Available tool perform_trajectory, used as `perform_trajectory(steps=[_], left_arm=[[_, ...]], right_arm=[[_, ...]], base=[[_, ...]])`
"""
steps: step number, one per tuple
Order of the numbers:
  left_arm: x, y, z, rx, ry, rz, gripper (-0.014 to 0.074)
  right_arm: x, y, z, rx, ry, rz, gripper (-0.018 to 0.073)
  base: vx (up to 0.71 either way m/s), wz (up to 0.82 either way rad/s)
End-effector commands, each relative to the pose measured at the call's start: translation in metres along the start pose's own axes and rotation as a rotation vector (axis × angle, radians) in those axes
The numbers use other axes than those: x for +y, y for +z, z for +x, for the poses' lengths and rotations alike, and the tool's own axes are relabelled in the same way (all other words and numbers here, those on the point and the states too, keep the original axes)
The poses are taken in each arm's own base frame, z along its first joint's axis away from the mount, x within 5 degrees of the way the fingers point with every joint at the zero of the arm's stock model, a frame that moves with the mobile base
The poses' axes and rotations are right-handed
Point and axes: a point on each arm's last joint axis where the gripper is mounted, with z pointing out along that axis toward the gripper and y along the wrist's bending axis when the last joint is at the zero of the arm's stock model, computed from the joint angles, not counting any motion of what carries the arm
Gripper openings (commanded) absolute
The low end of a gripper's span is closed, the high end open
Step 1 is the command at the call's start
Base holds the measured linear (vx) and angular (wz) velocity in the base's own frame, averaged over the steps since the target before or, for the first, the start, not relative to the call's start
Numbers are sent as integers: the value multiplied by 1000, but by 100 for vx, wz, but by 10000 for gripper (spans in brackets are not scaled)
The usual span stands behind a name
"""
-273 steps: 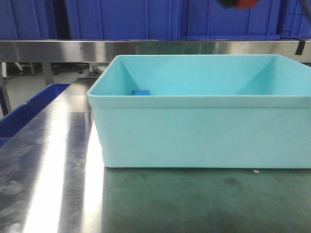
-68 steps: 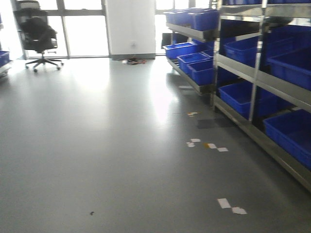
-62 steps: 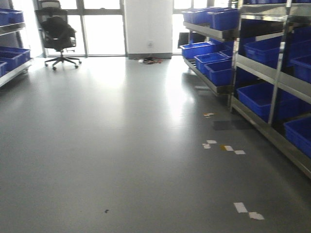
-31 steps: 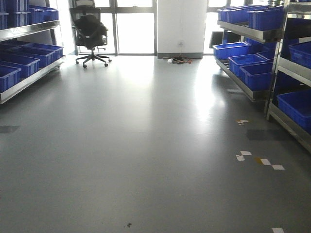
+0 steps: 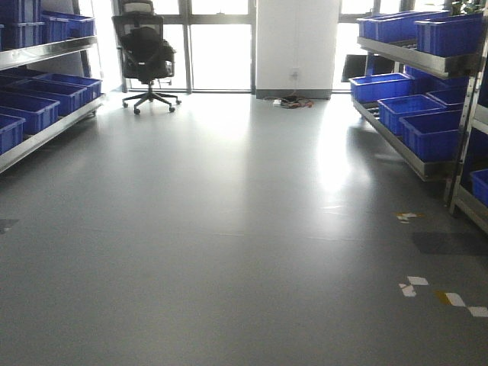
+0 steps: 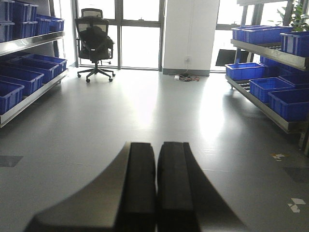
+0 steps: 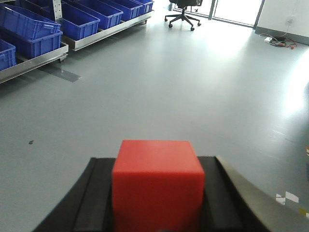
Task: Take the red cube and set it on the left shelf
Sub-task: 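Drive the base to the shelf rack holding the red cube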
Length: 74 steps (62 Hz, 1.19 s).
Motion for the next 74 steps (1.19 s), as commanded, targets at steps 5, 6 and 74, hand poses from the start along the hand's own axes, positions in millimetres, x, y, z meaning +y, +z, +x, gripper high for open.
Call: perform_trajectory(steps=[5, 6, 74], left_arm=[[1, 0, 0, -72, -2, -8, 102], [1, 0, 0, -72, -2, -8, 102], [1, 0, 0, -72, -2, -8, 102]], right_arm=[[-1, -2, -17, -111, -10, 11, 58], [-1, -2, -17, -111, -10, 11, 58], [-1, -2, -17, -111, -10, 11, 58]], base=[[55, 10], [56, 7], [64, 36]])
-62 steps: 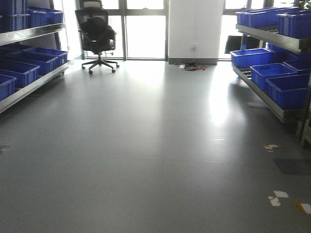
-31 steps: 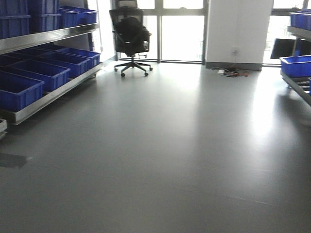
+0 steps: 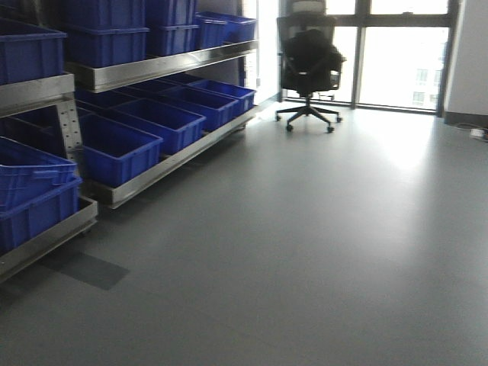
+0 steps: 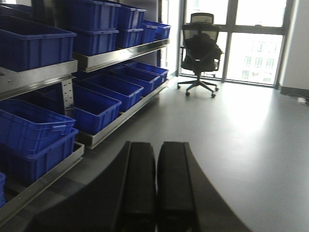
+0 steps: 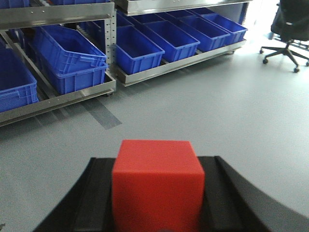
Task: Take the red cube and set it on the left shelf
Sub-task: 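Drive the base to the shelf rack holding the red cube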
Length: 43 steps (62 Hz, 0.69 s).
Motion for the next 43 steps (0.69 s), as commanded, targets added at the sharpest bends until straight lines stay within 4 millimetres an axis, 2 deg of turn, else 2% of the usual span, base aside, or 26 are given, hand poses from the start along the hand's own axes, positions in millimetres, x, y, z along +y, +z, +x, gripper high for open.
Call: perform_trajectory(steps=[1, 43], left_arm=[[1, 0, 0, -72, -2, -8, 102], [1, 0, 0, -72, -2, -8, 102]], right_arm=[[-1, -2, -17, -111, -9, 10, 58], [-1, -2, -16, -109, -9, 10, 58]], base=[[64, 63], [58, 68]])
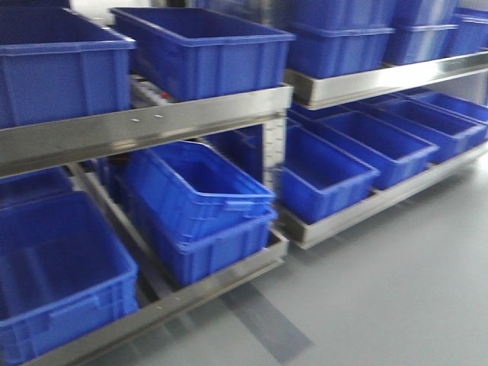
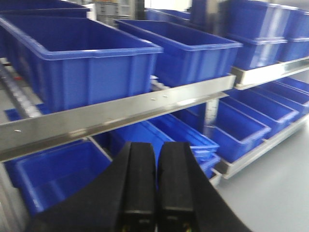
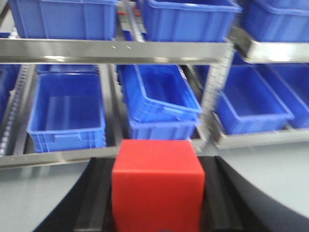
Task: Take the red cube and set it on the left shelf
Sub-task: 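Drive the base to the shelf rack holding the red cube, then move the right gripper with the red cube over the blue bin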
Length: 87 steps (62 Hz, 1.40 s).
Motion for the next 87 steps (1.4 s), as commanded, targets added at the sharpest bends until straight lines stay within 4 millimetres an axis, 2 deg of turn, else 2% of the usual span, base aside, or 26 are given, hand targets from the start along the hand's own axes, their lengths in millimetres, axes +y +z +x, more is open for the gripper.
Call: perform_trajectory(steps=[1, 44, 87], left_arm=[[1, 0, 0, -72, -2, -8, 102], [1, 0, 0, -72, -2, -8, 102], [1, 0, 0, -72, -2, -8, 102]], right_arm=[[-1, -2, -16, -110, -8, 10, 58], [-1, -2, -16, -109, -8, 10, 58], [-1, -2, -16, -109, -8, 10, 58]], base=[[54, 65], [47, 48], [20, 29]])
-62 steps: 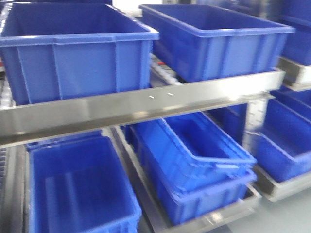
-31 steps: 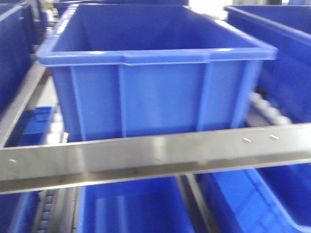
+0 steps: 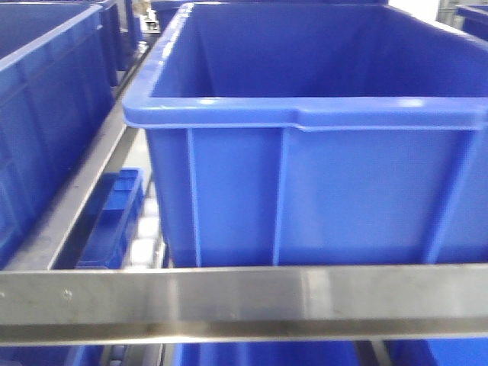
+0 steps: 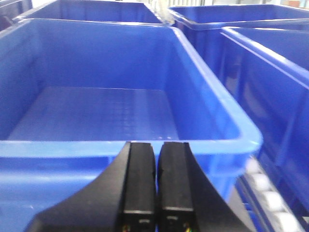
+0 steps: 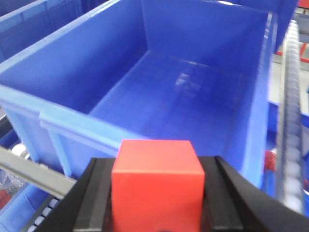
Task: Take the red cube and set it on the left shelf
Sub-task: 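Move the right gripper with the red cube over the blue bin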
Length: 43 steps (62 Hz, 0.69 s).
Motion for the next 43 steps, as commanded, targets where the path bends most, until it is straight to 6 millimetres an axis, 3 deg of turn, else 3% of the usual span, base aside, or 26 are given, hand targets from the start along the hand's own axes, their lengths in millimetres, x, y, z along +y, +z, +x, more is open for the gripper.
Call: perform_trajectory(steps=[1, 43], left_arm=[[1, 0, 0, -72, -2, -8, 102], [1, 0, 0, -72, -2, -8, 102]], right_arm=[[-1, -2, -16, -109, -8, 10, 58], [-1, -2, -16, -109, -8, 10, 58]], base=[[10, 33], [8, 7]])
